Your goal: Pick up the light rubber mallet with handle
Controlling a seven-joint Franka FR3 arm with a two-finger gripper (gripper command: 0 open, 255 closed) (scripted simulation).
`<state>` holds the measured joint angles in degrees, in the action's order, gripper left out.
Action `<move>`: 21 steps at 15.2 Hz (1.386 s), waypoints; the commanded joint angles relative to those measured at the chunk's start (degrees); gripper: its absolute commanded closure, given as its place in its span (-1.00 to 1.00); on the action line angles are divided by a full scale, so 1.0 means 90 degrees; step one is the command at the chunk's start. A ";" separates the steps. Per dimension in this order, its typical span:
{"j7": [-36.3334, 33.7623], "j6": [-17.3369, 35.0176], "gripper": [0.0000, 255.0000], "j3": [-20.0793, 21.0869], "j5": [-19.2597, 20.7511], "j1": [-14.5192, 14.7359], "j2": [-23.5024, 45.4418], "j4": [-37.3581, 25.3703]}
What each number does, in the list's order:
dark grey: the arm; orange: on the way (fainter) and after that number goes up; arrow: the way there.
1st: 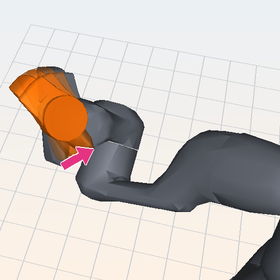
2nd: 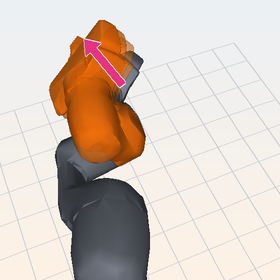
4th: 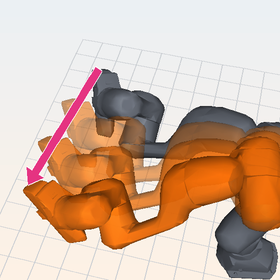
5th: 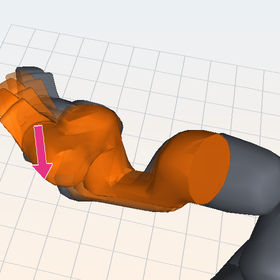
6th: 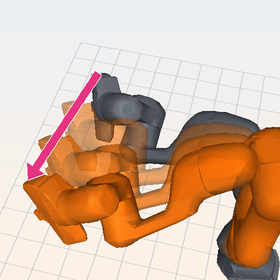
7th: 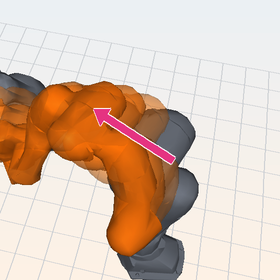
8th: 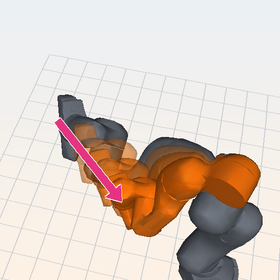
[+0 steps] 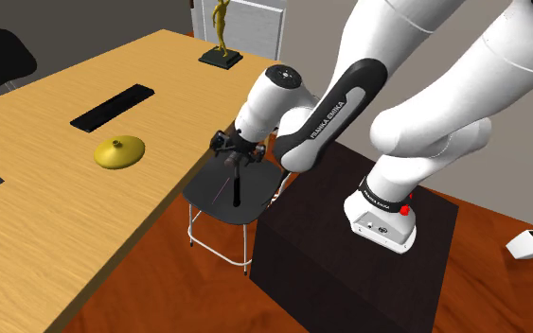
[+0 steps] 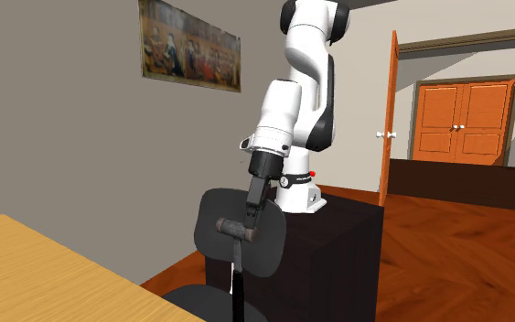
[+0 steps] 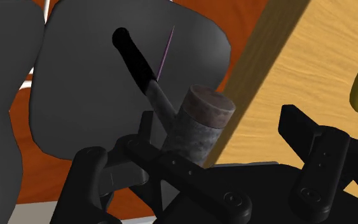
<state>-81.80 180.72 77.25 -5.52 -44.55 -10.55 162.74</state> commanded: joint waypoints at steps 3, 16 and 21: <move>-0.0564 0.0559 -1.00 0.3149 0.0629 -0.3275 0.0024 -0.0042; -0.0447 0.0443 1.00 0.2470 0.0499 -0.2570 0.0057 -0.0029; 0.0065 -0.0152 1.00 -0.0846 -0.0083 0.0861 -0.0045 0.0001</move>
<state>-82.44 180.69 76.36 -4.84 -43.85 -10.58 162.77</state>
